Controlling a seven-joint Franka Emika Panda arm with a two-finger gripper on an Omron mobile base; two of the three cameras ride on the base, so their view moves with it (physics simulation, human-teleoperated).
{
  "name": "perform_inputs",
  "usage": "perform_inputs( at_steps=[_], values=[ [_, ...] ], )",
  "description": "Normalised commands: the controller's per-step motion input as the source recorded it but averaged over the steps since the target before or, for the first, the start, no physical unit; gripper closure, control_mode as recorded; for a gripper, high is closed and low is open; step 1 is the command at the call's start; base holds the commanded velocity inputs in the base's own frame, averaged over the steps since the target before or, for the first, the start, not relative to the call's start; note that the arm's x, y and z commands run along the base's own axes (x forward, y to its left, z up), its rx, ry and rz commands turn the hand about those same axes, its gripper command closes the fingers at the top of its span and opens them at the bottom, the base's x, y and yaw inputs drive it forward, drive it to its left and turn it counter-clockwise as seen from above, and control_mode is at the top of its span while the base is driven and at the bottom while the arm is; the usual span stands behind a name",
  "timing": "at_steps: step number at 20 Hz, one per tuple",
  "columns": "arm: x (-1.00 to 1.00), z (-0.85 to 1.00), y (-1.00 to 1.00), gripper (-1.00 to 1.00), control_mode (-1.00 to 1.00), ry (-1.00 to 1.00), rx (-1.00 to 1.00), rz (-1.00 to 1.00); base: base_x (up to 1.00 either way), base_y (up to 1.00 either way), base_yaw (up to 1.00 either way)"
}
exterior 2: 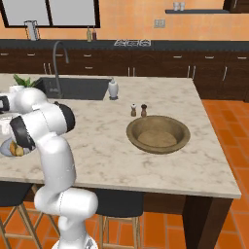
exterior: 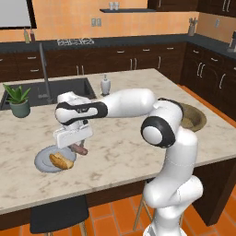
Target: Place one bun and one sausage from the bowl on each plate.
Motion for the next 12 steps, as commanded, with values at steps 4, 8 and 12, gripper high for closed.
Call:
perform_inputs(
  at_steps=[4,8,12],
  values=[
    [0.14,-0.39,0.5,1.0,-1.0,0.08,0.0,0.08,0.0,0.0,0.0],
    [0.24,-0.26,0.24,1.0,-1.0,0.0,0.02,0.03,0.0,0.0,0.0],
    [0.42,-0.23,0.02,1.0,-1.0,0.0,0.04,0.08,0.0,0.0,0.0]
  ],
)
